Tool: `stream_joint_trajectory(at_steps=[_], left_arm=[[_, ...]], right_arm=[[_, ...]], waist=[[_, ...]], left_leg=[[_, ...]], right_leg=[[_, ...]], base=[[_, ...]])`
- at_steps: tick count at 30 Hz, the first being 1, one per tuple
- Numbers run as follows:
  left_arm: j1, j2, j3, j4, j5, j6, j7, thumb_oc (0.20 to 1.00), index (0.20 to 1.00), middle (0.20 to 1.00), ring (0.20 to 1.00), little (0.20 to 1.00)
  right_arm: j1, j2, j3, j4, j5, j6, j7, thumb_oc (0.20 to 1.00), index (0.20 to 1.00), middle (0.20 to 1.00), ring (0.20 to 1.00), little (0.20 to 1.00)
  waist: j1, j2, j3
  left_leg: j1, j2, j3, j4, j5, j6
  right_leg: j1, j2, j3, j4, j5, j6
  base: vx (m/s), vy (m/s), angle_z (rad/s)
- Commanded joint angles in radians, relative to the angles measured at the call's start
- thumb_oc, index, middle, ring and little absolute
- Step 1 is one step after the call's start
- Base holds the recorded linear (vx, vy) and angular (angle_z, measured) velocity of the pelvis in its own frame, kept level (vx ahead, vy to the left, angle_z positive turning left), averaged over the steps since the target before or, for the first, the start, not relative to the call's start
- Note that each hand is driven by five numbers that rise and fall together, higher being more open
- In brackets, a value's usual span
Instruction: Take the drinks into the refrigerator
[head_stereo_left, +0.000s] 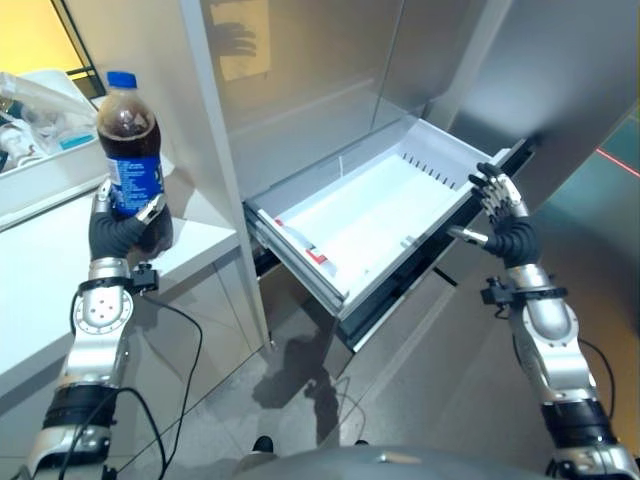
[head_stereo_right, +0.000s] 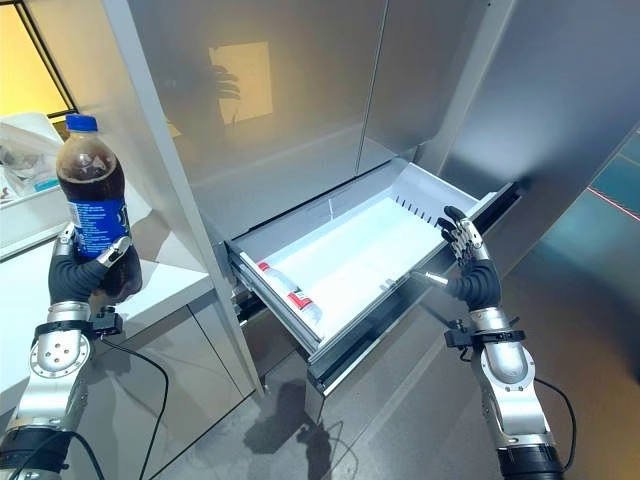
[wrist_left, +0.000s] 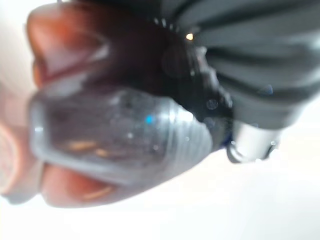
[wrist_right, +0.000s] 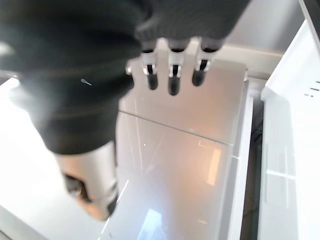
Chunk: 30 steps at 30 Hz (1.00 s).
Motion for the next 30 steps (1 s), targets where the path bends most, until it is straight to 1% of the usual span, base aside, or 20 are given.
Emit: stream_joint_trajectory(at_steps=[1, 3, 6, 10, 14, 16, 18, 19, 20, 23, 25, 26, 27, 28, 29, 30], left_arm=[[-0.112, -0.003, 0.023, -0.004, -0.06, -0.073, -0.006, 0.2, 0.2, 0.2, 0.2, 0.2], [-0.11, -0.009, 0.027, -0.027, -0.063, -0.077, -0.004, 0.2, 0.2, 0.2, 0.2, 0.2], [-0.074, -0.039, 0.05, -0.114, -0.098, -0.086, -0.039, 0.2, 0.2, 0.2, 0.2, 0.2], [-0.015, -0.076, 0.084, -0.28, -0.16, -0.104, -0.117, 0.2, 0.2, 0.2, 0.2, 0.2], [0.022, -0.11, 0.082, -0.435, -0.253, -0.114, -0.208, 0.2, 0.2, 0.2, 0.2, 0.2], [0.027, -0.115, 0.068, -0.49, -0.297, -0.112, -0.249, 0.2, 0.2, 0.2, 0.2, 0.2], [0.028, -0.109, 0.047, -0.529, -0.339, -0.104, -0.291, 0.2, 0.2, 0.2, 0.2, 0.2], [0.026, -0.089, 0.02, -0.555, -0.359, -0.104, -0.317, 0.2, 0.2, 0.2, 0.2, 0.2], [0.026, -0.09, 0.021, -0.556, -0.36, -0.104, -0.319, 0.2, 0.2, 0.2, 0.2, 0.2], [0.032, -0.041, -0.023, -0.586, -0.389, -0.095, -0.366, 0.2, 0.2, 0.2, 0.2, 0.2], [0.032, -0.008, -0.062, -0.599, -0.399, -0.086, -0.393, 0.2, 0.2, 0.2, 0.2, 0.2], [0.041, 0.03, -0.101, -0.613, -0.414, -0.071, -0.435, 0.2, 0.2, 0.2, 0.2, 0.2], [0.041, 0.031, -0.1, -0.612, -0.415, -0.072, -0.436, 0.2, 0.2, 0.2, 0.2, 0.2], [0.042, 0.052, -0.123, -0.615, -0.413, -0.066, -0.449, 0.2, 0.2, 0.2, 0.2, 0.2], [0.044, 0.066, -0.139, -0.611, -0.416, -0.063, -0.458, 0.2, 0.2, 0.2, 0.2, 0.2], [0.041, 0.093, -0.166, -0.605, -0.424, -0.058, -0.48, 0.2, 0.2, 0.2, 0.2, 0.2]], right_arm=[[-0.022, -0.046, -0.029, -0.054, 0.038, -0.033, 0.003, 1.0, 1.0, 1.0, 1.0, 1.0], [-0.021, -0.049, -0.03, -0.053, 0.034, -0.032, 0.002, 1.0, 1.0, 1.0, 1.0, 1.0], [-0.016, -0.058, -0.05, -0.058, 0.023, -0.031, 0.003, 1.0, 1.0, 1.0, 1.0, 1.0], [-0.008, -0.084, -0.074, -0.044, 0.043, -0.029, 0.026, 1.0, 1.0, 1.0, 1.0, 1.0], [-0.004, -0.1, -0.087, -0.023, 0.08, -0.031, 0.042, 1.0, 1.0, 1.0, 1.0, 1.0], [-0.008, -0.122, -0.083, -0.021, 0.096, -0.026, 0.062, 1.0, 1.0, 1.0, 1.0, 1.0], [-0.013, -0.149, -0.073, -0.02, 0.167, -0.019, 0.101, 1.0, 1.0, 1.0, 1.0, 1.0], [-0.025, -0.187, -0.047, -0.027, 0.261, -0.005, 0.151, 1.0, 1.0, 1.0, 1.0, 1.0], [-0.026, -0.189, -0.048, -0.024, 0.265, -0.005, 0.154, 1.0, 1.0, 1.0, 1.0, 1.0], [-0.043, -0.239, 0.003, -0.034, 0.432, 0.029, 0.236, 1.0, 1.0, 1.0, 1.0, 1.0], [-0.057, -0.281, 0.047, -0.062, 0.553, 0.062, 0.303, 1.0, 1.0, 1.0, 1.0, 1.0], [-0.069, -0.299, 0.095, -0.083, 0.684, 0.106, 0.37, 1.0, 1.0, 1.0, 1.0, 1.0], [-0.07, -0.299, 0.096, -0.081, 0.687, 0.106, 0.373, 1.0, 1.0, 1.0, 1.0, 1.0], [-0.077, -0.311, 0.129, -0.105, 0.746, 0.132, 0.418, 1.0, 1.0, 1.0, 1.0, 1.0], [-0.081, -0.319, 0.142, -0.115, 0.756, 0.136, 0.428, 1.0, 1.0, 1.0, 1.0, 1.0], [-0.098, -0.324, 0.179, -0.107, 0.794, 0.161, 0.442, 1.0, 1.0, 1.0, 1.0, 1.0]], waist=[[-0.02, 0.022, -0.022], [-0.019, 0.023, -0.021], [-0.015, 0.022, -0.021], [-0.004, 0.016, -0.019], [0.004, 0.011, -0.02], [0.008, 0.008, -0.02], [0.011, 0.004, -0.021], [0.013, -0.002, -0.022], [0.013, -0.001, -0.021], [0.017, -0.008, -0.021], [0.018, -0.011, -0.022], [0.019, -0.012, -0.023], [0.019, -0.013, -0.023], [0.019, -0.013, -0.024], [0.019, -0.012, -0.026], [0.02, -0.012, -0.026]], left_leg=[[-0.003, -0.062, -0.054, -0.002, -0.048, 0.08], [-0.004, -0.063, -0.055, -0.002, -0.047, 0.08], [-0.008, -0.065, -0.055, -0.002, -0.047, 0.08], [-0.01, -0.068, -0.059, -0.002, -0.047, 0.083], [-0.012, -0.072, -0.059, -0.002, -0.047, 0.085], [-0.012, -0.073, -0.059, -0.002, -0.047, 0.085], [-0.012, -0.074, -0.06, -0.002, -0.047, 0.085], [-0.011, -0.073, -0.057, -0.002, -0.045, 0.084], [-0.011, -0.073, -0.057, -0.002, -0.046, 0.084], [-0.01, -0.072, -0.052, -0.002, -0.045, 0.083], [-0.009, -0.071, -0.05, -0.002, -0.043, 0.082], [-0.008, -0.07, -0.047, -0.002, -0.043, 0.081], [-0.007, -0.07, -0.047, -0.002, -0.044, 0.081], [-0.006, -0.07, -0.046, -0.002, -0.043, 0.081], [-0.005, -0.07, -0.043, -0.002, -0.043, 0.08], [-0.005, -0.07, -0.042, -0.002, -0.042, 0.079]], right_leg=[[0.001, -0.002, -0.028, 0.127, -0.107, 0.001], [0.0, -0.003, -0.028, 0.127, -0.106, 0.001], [-0.001, -0.005, -0.03, 0.123, -0.103, 0.002], [0.003, -0.006, -0.032, 0.116, -0.099, 0.001], [0.007, -0.008, -0.033, 0.107, -0.094, 0.002], [0.009, -0.008, -0.033, 0.103, -0.093, 0.002], [0.011, -0.008, -0.033, 0.102, -0.092, 0.001], [0.011, -0.007, -0.033, 0.101, -0.09, 0.001], [0.011, -0.007, -0.032, 0.101, -0.09, 0.001], [0.011, -0.005, -0.028, 0.1, -0.087, 0.001], [0.011, -0.005, -0.025, 0.099, -0.085, 0.0], [0.012, -0.004, -0.021, 0.096, -0.083, 0.001], [0.012, -0.004, -0.021, 0.095, -0.083, 0.001], [0.013, -0.003, -0.02, 0.094, -0.082, 0.0], [0.014, -0.003, -0.019, 0.094, -0.082, 0.0], [0.015, -0.002, -0.017, 0.092, -0.08, 0.0]], base=[[0.0, 0.0, 0.0], [0.0, 0.0, 0.0], [0.0, 0.0, 0.0], [0.0, 0.0, 0.0], [0.0, 0.0, 0.0], [0.0, 0.0, 0.0], [0.0, 0.0, 0.0], [0.0, 0.0, 0.0], [0.0, 0.0, 0.0], [0.0, 0.0, 0.0], [-0.02, -0.007, 0.0], [0.0, 0.0, 0.0], [0.0, 0.0, 0.0], [0.0, 0.0, 0.0], [0.0, 0.0, 0.0], [0.0, 0.0, 0.0]])
